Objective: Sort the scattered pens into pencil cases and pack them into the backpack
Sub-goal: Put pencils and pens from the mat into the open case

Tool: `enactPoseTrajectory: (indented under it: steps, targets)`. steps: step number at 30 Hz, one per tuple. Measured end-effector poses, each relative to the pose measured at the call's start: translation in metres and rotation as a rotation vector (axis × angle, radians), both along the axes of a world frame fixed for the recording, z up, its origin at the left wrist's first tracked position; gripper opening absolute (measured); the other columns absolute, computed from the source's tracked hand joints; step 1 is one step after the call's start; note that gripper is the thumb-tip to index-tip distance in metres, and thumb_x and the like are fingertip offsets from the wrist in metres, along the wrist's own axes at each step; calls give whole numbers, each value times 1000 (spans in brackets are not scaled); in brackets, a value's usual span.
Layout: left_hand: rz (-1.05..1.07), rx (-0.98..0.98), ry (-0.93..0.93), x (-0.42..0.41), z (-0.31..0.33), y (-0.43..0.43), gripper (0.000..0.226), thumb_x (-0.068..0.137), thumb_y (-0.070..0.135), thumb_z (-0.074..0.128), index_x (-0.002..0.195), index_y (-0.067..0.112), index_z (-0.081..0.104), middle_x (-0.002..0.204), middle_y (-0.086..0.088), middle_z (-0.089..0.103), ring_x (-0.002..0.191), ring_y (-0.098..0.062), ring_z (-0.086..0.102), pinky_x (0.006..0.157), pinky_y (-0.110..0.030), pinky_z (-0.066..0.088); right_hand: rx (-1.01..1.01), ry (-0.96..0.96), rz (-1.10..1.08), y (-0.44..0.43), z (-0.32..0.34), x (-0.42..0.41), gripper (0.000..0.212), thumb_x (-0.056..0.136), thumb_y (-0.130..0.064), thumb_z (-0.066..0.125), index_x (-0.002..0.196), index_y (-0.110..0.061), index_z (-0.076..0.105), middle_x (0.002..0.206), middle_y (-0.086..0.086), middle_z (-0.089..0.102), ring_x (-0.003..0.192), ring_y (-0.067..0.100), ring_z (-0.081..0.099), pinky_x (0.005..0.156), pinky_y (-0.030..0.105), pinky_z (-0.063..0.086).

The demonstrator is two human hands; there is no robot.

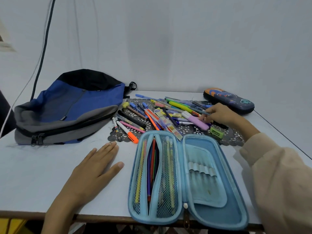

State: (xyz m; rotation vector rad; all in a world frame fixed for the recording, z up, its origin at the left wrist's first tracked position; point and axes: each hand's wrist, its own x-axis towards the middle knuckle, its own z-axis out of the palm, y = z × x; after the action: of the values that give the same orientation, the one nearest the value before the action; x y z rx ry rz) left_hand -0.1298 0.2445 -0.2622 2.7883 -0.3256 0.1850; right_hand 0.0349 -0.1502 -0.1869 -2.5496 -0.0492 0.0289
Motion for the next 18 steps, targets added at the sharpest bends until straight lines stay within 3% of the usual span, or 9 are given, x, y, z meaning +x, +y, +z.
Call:
enactPoseTrajectory:
  steps: [3, 5, 9, 13, 18]
  targets:
    - [0, -5, 3, 0, -1, 1, 69, 89, 75, 16, 151, 44, 13, 154, 32, 0, 129, 29, -15, 104, -3, -16, 153, -70, -95, -5, -3, -1, 25, 76, -1, 70, 75, -26, 74, 88, 6, 72, 95, 27, 63, 94, 41, 48]
    - [-3, 0, -6, 1, -1, 1, 78, 81, 80, 9, 151, 45, 12, 152, 34, -2, 129, 29, -16, 103, -1, -17, 142, -175, -234, -12, -7, 2, 24, 76, -5, 69, 73, -29, 69, 89, 5, 72, 94, 26, 64, 90, 40, 50]
    - [3, -10, -4, 1, -2, 2, 76, 83, 80, 10, 151, 45, 12, 154, 33, 0, 131, 28, -14, 105, -3, -15, 87, -253, -303, -15, -10, 7, 10, 83, -12, 65, 77, -18, 71, 83, 4, 71, 90, 26, 64, 84, 39, 50]
    - [-3, -14, 3, 2, -3, 2, 79, 80, 82, 9, 151, 46, 12, 153, 34, -2, 131, 27, -13, 107, -6, -13, 0, -272, -314, -9, -9, 15, 14, 90, -24, 63, 82, -15, 71, 84, 10, 70, 83, 27, 61, 75, 36, 45]
    - [3, -24, 11, 2, -3, 2, 85, 76, 82, 6, 151, 45, 13, 152, 35, -2, 131, 27, -13, 109, -8, -11, -195, -192, -333, -7, -10, 21, 14, 87, -22, 67, 97, -16, 73, 98, 12, 69, 96, 34, 62, 76, 36, 46]
